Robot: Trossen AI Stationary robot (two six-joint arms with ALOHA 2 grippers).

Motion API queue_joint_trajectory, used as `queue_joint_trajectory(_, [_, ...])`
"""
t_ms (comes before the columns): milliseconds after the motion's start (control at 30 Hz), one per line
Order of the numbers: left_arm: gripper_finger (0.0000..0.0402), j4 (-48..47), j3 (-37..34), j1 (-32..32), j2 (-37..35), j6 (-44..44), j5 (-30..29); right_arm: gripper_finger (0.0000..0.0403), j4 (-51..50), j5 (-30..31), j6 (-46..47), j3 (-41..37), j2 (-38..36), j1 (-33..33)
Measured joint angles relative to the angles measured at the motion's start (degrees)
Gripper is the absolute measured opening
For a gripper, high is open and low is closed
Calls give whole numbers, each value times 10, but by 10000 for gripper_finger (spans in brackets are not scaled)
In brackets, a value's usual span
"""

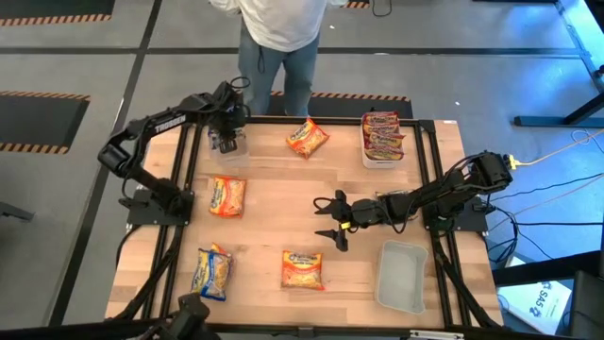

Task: Sort Maruchan noodles
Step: Put the top blue noodle pack into the transparent bin

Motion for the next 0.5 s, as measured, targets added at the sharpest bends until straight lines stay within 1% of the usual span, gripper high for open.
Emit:
queue_joint_trajectory(100, [110, 5, 0, 12, 13, 8, 27, 294, 0, 0, 0, 0, 0, 0])
queue_joint_trajectory(267, [110, 13, 0, 32, 36, 14, 48, 294, 0, 0, 0, 0, 0, 0])
queue_joint_trajectory(367, [110, 24, 0, 38, 52, 0, 48, 294, 0, 0, 0, 0, 0, 0])
queue_joint_trajectory(500, [112, 30, 0, 37, 65, -13, 32, 294, 0, 0, 1, 0, 0, 0])
